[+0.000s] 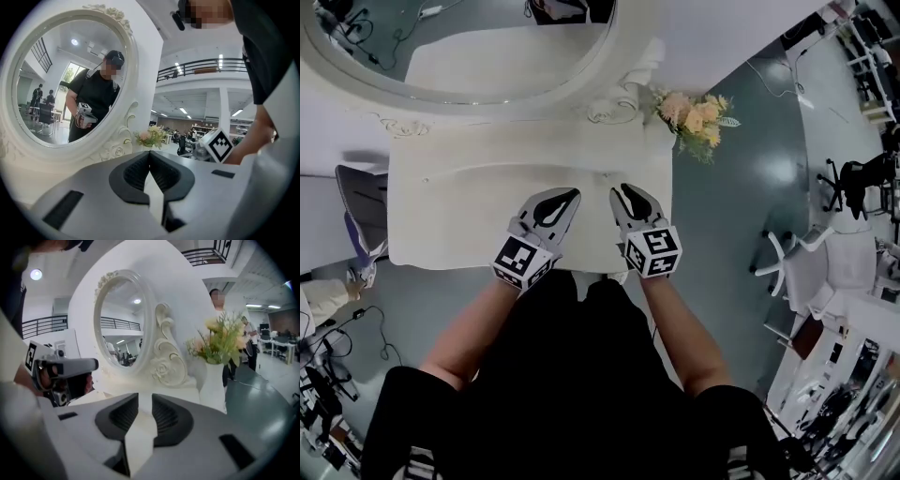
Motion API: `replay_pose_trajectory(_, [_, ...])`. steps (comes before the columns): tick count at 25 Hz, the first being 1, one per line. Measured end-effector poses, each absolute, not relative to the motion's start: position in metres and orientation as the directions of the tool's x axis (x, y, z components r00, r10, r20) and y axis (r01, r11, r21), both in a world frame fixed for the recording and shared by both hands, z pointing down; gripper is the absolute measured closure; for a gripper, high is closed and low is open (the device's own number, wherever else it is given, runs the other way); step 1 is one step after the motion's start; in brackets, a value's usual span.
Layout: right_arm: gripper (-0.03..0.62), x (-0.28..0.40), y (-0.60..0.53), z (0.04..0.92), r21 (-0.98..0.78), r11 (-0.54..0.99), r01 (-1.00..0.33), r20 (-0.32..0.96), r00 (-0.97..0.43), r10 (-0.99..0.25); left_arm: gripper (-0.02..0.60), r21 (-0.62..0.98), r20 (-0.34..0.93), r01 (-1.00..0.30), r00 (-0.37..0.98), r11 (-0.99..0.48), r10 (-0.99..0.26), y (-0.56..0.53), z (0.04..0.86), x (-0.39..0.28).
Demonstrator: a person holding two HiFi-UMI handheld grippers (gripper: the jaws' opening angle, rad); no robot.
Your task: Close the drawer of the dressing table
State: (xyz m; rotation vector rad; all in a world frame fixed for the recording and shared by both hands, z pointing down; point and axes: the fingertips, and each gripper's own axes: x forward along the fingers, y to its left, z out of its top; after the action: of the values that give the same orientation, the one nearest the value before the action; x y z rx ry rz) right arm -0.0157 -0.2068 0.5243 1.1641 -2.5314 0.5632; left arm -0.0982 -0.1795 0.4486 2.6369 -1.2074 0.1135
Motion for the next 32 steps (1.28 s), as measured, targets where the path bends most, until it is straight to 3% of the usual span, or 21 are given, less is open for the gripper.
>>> replay_pose_trajectory(11, [0.583,-0.002,-0.163,0.394,-0.136,0.736,-0.663,0.195,-0.747,-0.636,0.586,0.134,0.097,-0.773,0.632,-0.620,-0.769,-0.154,0.375,-0.074])
replay_pose_trajectory(22, [0.591,-0.001,-0.133,0.329,-0.050,0.804,-0.592,0.111,-0.804,-0.585,0.586,0.100,0.033,-0.761,0.646,-0.641,-0.762,-0.133,0.327,-0.056])
replay_pose_trajectory(32, [0.592,-0.011,-0.125,0.312,-0.024,0.821,-0.570,0.084,-0.820,-0.567,0.586,0.076,0.052,-0.769,0.638,-0.634,-0.768,-0.128,0.318,-0.058])
